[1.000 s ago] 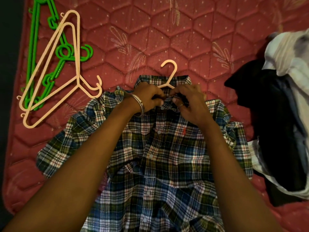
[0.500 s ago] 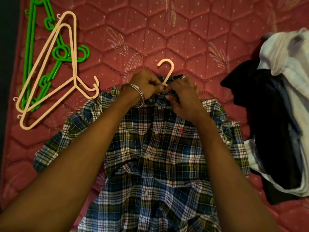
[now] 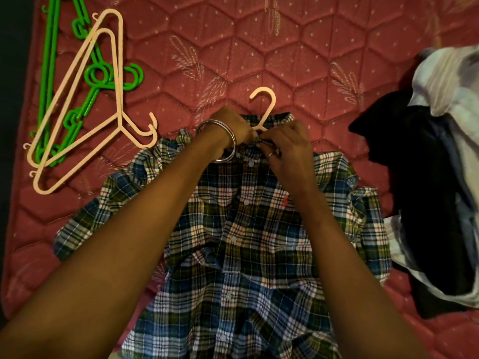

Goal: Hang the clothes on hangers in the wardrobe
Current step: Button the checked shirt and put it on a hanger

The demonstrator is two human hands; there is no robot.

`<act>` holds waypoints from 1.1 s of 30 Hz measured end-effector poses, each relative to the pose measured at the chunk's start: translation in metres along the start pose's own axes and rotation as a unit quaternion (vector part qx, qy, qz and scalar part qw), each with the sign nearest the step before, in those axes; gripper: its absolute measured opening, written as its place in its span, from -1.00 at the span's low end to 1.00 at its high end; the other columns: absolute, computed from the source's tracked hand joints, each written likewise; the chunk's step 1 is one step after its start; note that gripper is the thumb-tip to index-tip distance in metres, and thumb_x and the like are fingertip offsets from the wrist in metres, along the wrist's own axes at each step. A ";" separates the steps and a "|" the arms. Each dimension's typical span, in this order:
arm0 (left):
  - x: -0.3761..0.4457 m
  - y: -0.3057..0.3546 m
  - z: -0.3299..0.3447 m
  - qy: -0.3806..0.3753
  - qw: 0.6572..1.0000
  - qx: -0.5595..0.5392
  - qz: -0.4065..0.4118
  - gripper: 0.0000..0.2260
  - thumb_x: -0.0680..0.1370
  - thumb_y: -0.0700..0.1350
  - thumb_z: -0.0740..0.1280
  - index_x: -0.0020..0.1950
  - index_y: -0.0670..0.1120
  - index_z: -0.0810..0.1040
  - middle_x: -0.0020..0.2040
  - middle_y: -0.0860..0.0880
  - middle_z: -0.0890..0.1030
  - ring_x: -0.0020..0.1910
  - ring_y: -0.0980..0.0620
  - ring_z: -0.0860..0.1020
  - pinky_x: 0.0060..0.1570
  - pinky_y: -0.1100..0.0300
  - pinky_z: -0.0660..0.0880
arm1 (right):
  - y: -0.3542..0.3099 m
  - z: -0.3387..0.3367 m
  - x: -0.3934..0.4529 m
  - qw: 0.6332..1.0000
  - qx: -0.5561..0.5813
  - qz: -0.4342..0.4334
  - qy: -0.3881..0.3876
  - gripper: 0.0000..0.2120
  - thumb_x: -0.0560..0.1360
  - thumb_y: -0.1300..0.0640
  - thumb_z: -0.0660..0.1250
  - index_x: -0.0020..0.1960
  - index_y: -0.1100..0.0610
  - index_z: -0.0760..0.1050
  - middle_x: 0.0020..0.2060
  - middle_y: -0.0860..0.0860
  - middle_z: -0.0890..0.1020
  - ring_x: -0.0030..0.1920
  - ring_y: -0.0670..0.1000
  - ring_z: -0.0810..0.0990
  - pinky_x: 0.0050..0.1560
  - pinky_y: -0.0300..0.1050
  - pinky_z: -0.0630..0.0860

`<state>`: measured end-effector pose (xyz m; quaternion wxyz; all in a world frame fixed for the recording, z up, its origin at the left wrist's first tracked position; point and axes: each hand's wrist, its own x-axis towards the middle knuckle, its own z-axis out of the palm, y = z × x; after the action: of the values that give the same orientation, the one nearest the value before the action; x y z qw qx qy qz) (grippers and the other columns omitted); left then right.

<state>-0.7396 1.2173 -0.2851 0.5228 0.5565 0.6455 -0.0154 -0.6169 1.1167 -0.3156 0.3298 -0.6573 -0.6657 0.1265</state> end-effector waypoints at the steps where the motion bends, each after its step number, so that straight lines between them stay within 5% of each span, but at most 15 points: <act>1: 0.000 0.000 0.001 0.001 1.000 0.010 0.007 -0.80 0.38 -0.21 0.48 -0.02 -0.22 0.67 -0.03 -0.14 0.67 0.02 -0.10 0.61 0.13 -0.04 0.54 | 0.001 -0.002 0.000 1.000 0.002 0.000 -0.006 -0.85 0.40 0.27 0.45 -0.05 0.29 0.62 -0.17 0.12 0.66 -0.06 0.09 0.45 -0.04 -0.20 0.33; 5: -0.003 -0.001 0.002 0.005 0.992 0.081 0.099 -0.85 0.44 -0.18 0.46 -0.01 -0.15 0.69 -0.04 -0.12 0.68 -0.03 -0.07 0.61 0.04 0.15 0.55 | 0.003 -0.004 0.003 0.999 -0.005 -0.011 -0.037 -0.85 0.43 0.29 0.40 -0.01 0.28 0.63 -0.13 0.12 0.67 -0.08 0.19 0.51 0.00 -0.18 0.32; 10: -0.011 -0.016 0.002 -0.009 0.976 0.113 0.185 -0.82 0.51 -0.09 0.40 0.00 -0.18 0.68 -0.11 -0.17 0.68 -0.18 -0.02 0.56 -0.16 0.12 0.50 | 0.008 -0.004 0.010 0.994 -0.042 0.006 -0.103 -0.78 0.42 0.19 0.30 0.02 0.20 0.61 -0.11 0.05 0.64 -0.05 0.18 0.47 -0.13 0.17 0.43; 13: -0.017 -0.024 0.004 -0.023 0.970 0.123 0.210 -0.68 0.38 -0.04 0.51 0.09 -0.13 0.66 -0.02 -0.07 0.67 -0.05 0.00 0.57 0.02 0.19 0.46 | 0.008 -0.007 0.012 0.989 -0.070 0.001 -0.132 -0.76 0.38 0.13 0.27 -0.03 0.20 0.60 -0.13 0.05 0.63 -0.03 0.19 0.48 -0.13 0.07 0.29; 17: -0.021 -0.029 0.010 0.068 0.949 0.204 0.232 -0.58 0.34 0.15 0.31 0.07 -0.02 0.67 -0.01 -0.10 0.68 0.06 -0.18 0.53 0.17 -0.05 0.31 | 0.009 -0.010 0.015 0.987 -0.062 0.001 -0.147 -0.78 0.39 0.14 0.32 -0.02 0.20 0.60 -0.12 0.00 0.62 0.03 0.15 0.46 -0.10 -0.03 0.10; 20: -0.027 -0.029 0.016 0.105 0.945 0.206 0.231 -0.63 0.36 0.13 0.34 0.06 -0.01 0.68 -0.01 -0.08 0.67 0.12 -0.14 0.48 0.12 0.01 0.15 | 0.016 -0.016 0.016 0.981 -0.048 0.008 -0.189 -0.79 0.43 0.18 0.36 0.05 0.17 0.59 -0.12 -0.14 0.48 0.10 0.10 0.41 -0.14 -0.11 -0.02; 25: -0.029 -0.028 0.015 0.103 0.966 0.135 0.194 -0.69 0.30 0.07 0.47 -0.04 -0.06 0.71 -0.16 -0.08 0.61 0.01 -0.14 0.52 0.17 -0.16 0.34 | 0.019 -0.021 0.016 0.975 -0.017 0.034 -0.217 -0.81 0.48 0.14 0.35 0.08 0.11 0.58 -0.11 -0.15 0.48 0.11 0.04 0.38 -0.06 -0.06 0.05; 28: -0.030 -0.032 0.014 0.087 0.970 0.104 0.200 -0.66 0.28 0.09 0.37 -0.06 -0.05 0.71 -0.20 0.02 0.51 -0.03 -0.12 0.53 0.09 -0.23 0.41 | 0.019 -0.023 0.017 0.973 -0.014 0.045 -0.226 -0.80 0.48 0.07 0.33 0.07 0.11 0.58 -0.12 -0.14 0.48 0.11 0.06 0.40 -0.02 -0.02 0.10; 33: -0.023 -0.036 0.012 0.079 0.974 0.051 0.206 -0.85 0.41 -0.18 0.48 -0.04 -0.17 0.69 -0.17 -0.03 0.52 -0.07 -0.10 0.55 0.01 0.13 0.46 | 0.016 -0.019 0.017 0.976 -0.029 0.046 -0.212 -0.75 0.44 0.00 0.29 0.02 0.10 0.59 -0.15 -0.14 0.48 0.10 0.05 0.41 -0.07 -0.07 0.03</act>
<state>-0.7617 1.1805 -0.2953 0.4327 0.7030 0.5548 0.1034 -0.5916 1.1300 -0.3064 0.1555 -0.6548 -0.6931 0.2583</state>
